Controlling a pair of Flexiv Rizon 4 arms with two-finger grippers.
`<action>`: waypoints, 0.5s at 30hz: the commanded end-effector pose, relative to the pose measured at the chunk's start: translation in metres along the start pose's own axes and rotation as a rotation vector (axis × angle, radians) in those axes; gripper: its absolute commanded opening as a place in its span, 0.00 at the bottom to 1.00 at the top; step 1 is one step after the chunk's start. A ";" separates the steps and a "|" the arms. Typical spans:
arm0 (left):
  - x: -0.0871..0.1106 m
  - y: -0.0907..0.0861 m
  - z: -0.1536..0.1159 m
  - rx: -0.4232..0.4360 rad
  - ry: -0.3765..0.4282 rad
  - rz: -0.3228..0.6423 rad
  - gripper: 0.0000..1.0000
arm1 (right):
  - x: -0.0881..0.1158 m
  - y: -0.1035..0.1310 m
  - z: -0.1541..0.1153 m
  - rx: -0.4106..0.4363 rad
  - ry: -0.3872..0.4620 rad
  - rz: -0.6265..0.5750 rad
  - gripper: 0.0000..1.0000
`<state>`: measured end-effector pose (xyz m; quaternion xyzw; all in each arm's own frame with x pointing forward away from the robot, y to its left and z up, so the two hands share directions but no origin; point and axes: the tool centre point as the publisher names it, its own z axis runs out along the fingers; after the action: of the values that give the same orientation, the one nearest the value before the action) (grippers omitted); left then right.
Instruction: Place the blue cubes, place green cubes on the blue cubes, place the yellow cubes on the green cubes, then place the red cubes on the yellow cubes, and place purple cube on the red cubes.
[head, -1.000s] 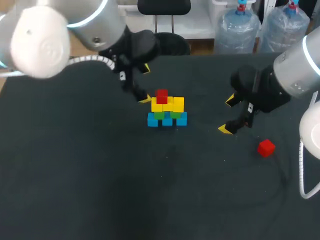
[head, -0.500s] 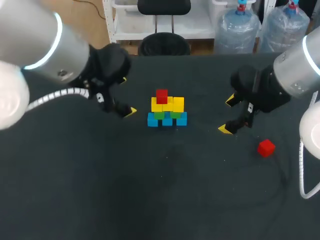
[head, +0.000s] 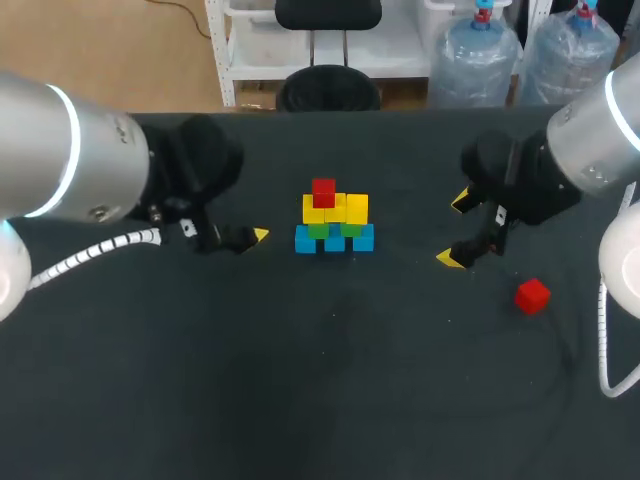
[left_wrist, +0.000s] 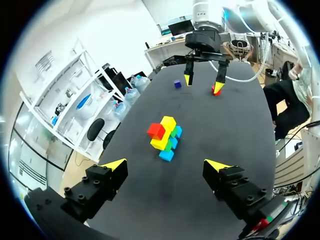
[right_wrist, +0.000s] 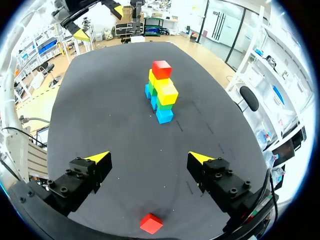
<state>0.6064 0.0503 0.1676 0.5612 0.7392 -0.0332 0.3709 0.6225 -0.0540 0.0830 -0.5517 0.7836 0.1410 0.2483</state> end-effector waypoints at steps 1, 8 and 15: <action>0.001 -0.001 0.000 -0.009 0.000 -0.001 1.00 | 0.000 0.001 0.000 0.003 -0.001 0.000 1.00; 0.001 -0.001 0.000 -0.009 0.000 -0.001 1.00 | 0.000 0.001 0.000 0.003 -0.001 0.000 1.00; 0.001 -0.001 0.000 -0.009 0.000 -0.001 1.00 | 0.007 0.006 0.003 0.058 0.010 0.087 1.00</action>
<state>0.6061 0.0509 0.1674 0.5608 0.7390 -0.0326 0.3719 0.6230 -0.0570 0.0803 -0.5217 0.8028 0.1498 0.2467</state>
